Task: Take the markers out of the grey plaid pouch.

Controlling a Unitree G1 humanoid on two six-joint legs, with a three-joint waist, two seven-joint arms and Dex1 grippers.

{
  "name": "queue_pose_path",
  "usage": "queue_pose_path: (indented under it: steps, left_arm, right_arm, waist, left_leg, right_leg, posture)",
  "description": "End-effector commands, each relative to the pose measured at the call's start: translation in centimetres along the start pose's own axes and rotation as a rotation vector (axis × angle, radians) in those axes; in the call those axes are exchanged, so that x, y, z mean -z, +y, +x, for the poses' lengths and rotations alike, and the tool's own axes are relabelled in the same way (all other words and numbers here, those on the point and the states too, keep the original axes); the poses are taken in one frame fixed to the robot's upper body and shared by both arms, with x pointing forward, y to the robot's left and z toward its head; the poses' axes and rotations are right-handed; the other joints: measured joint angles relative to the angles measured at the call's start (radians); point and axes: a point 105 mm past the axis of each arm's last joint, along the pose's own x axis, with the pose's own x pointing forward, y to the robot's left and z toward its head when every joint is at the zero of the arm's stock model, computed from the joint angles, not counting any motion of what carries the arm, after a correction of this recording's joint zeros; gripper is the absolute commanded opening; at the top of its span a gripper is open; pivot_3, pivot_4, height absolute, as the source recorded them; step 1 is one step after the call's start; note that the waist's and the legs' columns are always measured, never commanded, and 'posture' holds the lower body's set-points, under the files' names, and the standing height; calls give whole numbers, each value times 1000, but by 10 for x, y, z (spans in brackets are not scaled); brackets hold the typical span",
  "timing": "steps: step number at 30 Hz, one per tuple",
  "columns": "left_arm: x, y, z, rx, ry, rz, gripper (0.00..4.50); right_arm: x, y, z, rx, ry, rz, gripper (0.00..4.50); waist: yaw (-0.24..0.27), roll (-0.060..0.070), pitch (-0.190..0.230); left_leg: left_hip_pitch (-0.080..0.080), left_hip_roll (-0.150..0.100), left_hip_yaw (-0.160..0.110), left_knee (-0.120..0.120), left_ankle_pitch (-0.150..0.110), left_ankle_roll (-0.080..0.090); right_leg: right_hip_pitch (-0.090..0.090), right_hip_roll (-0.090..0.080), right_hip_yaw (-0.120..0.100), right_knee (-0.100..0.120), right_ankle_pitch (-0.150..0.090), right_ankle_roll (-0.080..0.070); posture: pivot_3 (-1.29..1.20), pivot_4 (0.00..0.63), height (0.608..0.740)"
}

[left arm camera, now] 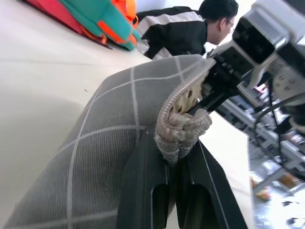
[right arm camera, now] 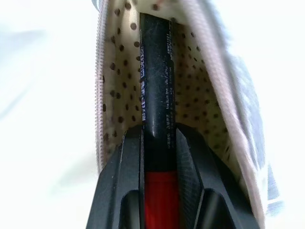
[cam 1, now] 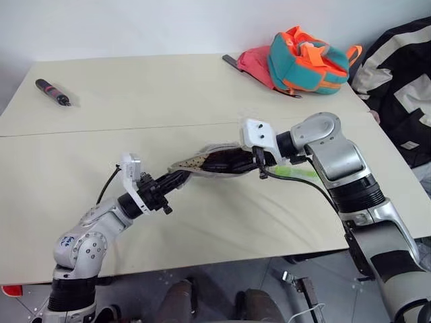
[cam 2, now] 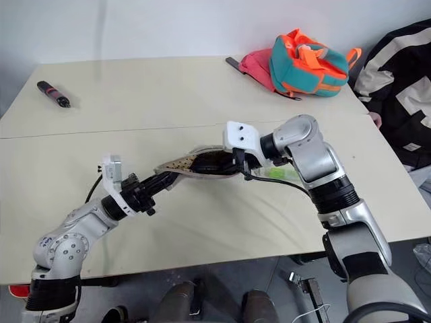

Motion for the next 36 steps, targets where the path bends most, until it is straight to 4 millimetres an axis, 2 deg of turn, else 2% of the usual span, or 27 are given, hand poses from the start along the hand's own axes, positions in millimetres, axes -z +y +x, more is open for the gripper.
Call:
queue_pose_path:
  steps: [1, 7, 8, 12, 15, 17, 18, 24, 26, 28, 29, 32, 35, 36]
  left_arm:
    - [1, 20, -10, -83, 85, 127, 0]
    - [-12, 23, -1, -128, -4, 224, 0]
    - [-13, 29, -4, -158, 11, 272, 0]
    - [-38, 50, -28, -266, -12, 372, 0]
    - [-61, 68, -51, -377, -37, 461, 0]
    - [-75, 74, -61, -435, -56, 535, 0]
    - [-81, 74, -64, -450, -63, 564, 0]
    - [-108, 76, -77, -559, -23, 872, 0]
    - [-117, 74, -82, -561, -6, 968, 0]
    - [-129, 83, -95, -632, -28, 954, 0]
    - [-127, 86, -100, -637, 11, 975, 0]
    - [-110, 86, -96, -614, 61, 976, 0]
    - [-72, 82, -81, -559, 157, 980, 0]
    - [-61, 78, -75, -533, 171, 977, 0]
  right_arm:
    - [-24, -14, -22, 76, -82, -69, 540]
    - [-21, -2, -15, 12, -60, -74, 540]
    - [-21, -7, -16, 36, -74, -64, 540]
    - [-22, -23, -27, 119, -102, -67, 540]
    - [-41, -42, -36, 227, -236, -51, 540]
    - [-42, -46, -39, 246, -255, -46, 540]
    - [-39, -45, -39, 248, -245, -48, 540]
    - [10, -55, -49, 349, -66, -36, 540]
    - [9, -54, -48, 347, -75, -60, 540]
    - [-3, -54, -47, 344, -165, -24, 540]
    - [1, -51, -41, 333, -149, -30, 540]
    - [30, -39, -23, 297, 10, -104, 540]
    - [67, -35, -14, 285, 256, -295, 540]
    - [72, -36, -13, 288, 304, -362, 540]
  waist:
    - [0, 0, 0]
    - [3, 0, 0]
    - [2, 0, 0]
    - [-1, 0, 0]
    - [-11, 0, 0]
    - [-14, 0, 0]
    - [-15, 0, 0]
    - [1, -2, 0]
    - [0, -2, 0]
    - [-3, -2, 0]
    - [-7, -2, 0]
    - [-20, -2, 0]
    - [-23, -2, 0]
    - [-23, -2, 0]
  left_leg:
    - [0, 0, 0, 0, 0, 0]
    - [-1, -1, 1, 0, -1, 1]
    - [-1, 0, 1, 0, -1, 1]
    - [-2, 0, 1, 0, 0, 1]
    - [-2, 1, 1, 0, 0, 1]
    - [-2, 2, 1, 0, 0, 1]
    - [-3, 2, 1, 0, 0, 1]
    - [-6, -2, 2, 0, 0, 3]
    - [-6, -3, 4, 0, 0, 3]
    - [-7, -2, 7, -1, 0, 3]
    - [-7, -1, 8, -1, 1, 3]
    - [-5, 2, 11, -1, 1, 2]
    - [-5, 2, 13, -1, 0, 3]
    - [-5, 2, 14, -1, 0, 3]
  right_leg:
    - [0, 0, 0, 0, 0, 0]
    - [0, -2, 0, 0, 0, 0]
    - [0, -2, 0, 1, 0, 0]
    - [-1, -1, -1, 2, 0, 0]
    - [-2, 0, 0, 3, 0, 0]
    - [-3, 0, -1, 4, 0, 0]
    - [-3, 0, -1, 4, 0, 0]
    - [-9, -2, -2, 10, 0, 0]
    - [-11, -4, -1, 12, 0, 0]
    - [-13, -3, -1, 12, 0, 0]
    - [-14, -3, -1, 13, 0, 0]
    - [-15, -3, -3, 15, 1, -1]
    - [-16, -4, -3, 16, 1, -1]
    - [-17, -4, -3, 16, 1, -1]
  posture:
    - [0, 150, 740]
    - [0, 150, 740]
    - [0, 150, 740]
    - [0, 150, 740]
    - [0, 150, 740]
    - [0, 150, 740]
    - [0, 150, 740]
    - [0, 150, 740]
    - [0, 150, 740]
    - [0, 150, 740]
    - [0, 150, 740]
    - [0, 150, 740]
    - [0, 150, 740]
    - [0, 150, 740]
